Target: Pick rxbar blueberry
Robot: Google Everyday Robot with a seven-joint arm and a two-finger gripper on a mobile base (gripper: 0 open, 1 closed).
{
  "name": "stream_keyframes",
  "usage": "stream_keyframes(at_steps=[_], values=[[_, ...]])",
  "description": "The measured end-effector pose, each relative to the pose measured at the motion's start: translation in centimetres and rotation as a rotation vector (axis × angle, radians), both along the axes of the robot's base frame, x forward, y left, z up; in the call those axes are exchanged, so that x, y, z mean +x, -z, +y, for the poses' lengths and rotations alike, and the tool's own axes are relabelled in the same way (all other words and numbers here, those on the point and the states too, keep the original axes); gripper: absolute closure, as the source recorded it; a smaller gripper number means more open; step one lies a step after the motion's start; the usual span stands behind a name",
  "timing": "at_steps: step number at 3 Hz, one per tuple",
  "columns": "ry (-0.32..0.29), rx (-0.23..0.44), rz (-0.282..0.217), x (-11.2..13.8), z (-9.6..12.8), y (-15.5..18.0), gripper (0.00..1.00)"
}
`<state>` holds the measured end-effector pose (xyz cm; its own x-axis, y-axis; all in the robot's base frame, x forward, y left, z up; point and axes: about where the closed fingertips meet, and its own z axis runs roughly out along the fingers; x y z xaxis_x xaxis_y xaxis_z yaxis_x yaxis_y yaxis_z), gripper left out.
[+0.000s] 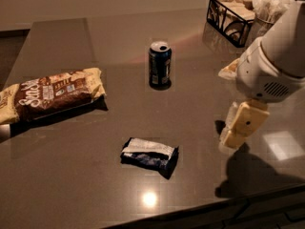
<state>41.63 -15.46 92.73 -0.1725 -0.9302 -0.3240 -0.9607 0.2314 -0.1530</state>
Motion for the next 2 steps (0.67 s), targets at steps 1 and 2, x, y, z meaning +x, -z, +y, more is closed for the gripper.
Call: stream_keyframes(at_steps=[1,2], values=[[-0.047,0.038,0.000,-1.1,2.8,2.0,0.00],[-0.108,0.030,0.001,-1.9,5.4,4.1,0.00]])
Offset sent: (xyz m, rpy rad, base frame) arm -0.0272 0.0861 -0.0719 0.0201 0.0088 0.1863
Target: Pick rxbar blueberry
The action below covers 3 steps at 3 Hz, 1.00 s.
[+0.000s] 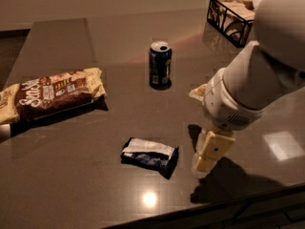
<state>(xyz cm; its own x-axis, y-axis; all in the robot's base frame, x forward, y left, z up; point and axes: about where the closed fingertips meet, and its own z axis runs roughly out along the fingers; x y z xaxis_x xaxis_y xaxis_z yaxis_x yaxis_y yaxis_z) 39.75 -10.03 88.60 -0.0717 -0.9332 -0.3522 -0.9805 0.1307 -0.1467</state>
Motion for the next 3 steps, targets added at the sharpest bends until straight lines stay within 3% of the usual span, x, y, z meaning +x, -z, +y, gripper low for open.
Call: stream_keyframes(at_steps=[3], values=[[-0.180,-0.156,0.021,-1.6,5.1,5.5,0.00]])
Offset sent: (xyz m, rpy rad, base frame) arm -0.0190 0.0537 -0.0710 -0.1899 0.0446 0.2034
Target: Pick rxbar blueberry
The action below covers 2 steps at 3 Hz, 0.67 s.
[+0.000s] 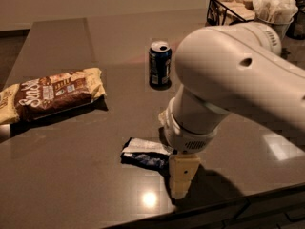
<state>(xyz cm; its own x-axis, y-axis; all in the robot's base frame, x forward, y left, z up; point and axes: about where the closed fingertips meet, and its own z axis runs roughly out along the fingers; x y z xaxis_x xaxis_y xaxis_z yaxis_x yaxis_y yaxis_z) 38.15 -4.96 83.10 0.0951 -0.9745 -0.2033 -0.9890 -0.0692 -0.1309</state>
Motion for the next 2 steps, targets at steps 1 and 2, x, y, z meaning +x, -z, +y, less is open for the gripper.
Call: stream_keyframes(at_steps=[1,2], values=[[-0.048,-0.028,0.010,-0.4,1.5,0.4,0.16],[-0.067,-0.046,0.041,-0.1,2.6,0.2,0.40]])
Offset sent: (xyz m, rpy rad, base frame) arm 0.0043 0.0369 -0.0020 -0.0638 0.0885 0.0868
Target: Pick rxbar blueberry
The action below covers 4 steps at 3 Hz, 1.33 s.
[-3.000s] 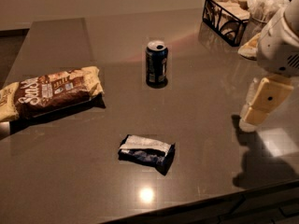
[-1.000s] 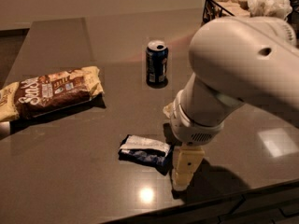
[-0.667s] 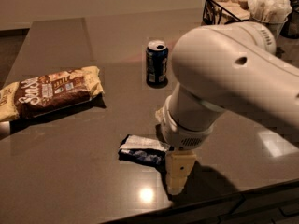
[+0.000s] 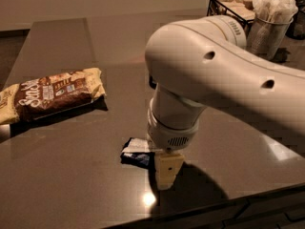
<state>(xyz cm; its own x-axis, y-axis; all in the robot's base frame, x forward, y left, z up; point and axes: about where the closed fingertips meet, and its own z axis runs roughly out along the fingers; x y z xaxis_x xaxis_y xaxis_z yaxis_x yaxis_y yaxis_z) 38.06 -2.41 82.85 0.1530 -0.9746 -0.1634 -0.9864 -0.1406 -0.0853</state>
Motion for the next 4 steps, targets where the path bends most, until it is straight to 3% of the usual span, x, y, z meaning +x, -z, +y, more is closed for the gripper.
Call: stream_keyframes(at_steps=[2,3,4], values=[[0.010,-0.006,0.024,0.3,0.0,-0.8,0.87],[0.110,0.039,0.051,2.6,-3.2,-3.7,1.00],[0.163,0.082,0.065,4.2,-5.4,-6.4,1.00]])
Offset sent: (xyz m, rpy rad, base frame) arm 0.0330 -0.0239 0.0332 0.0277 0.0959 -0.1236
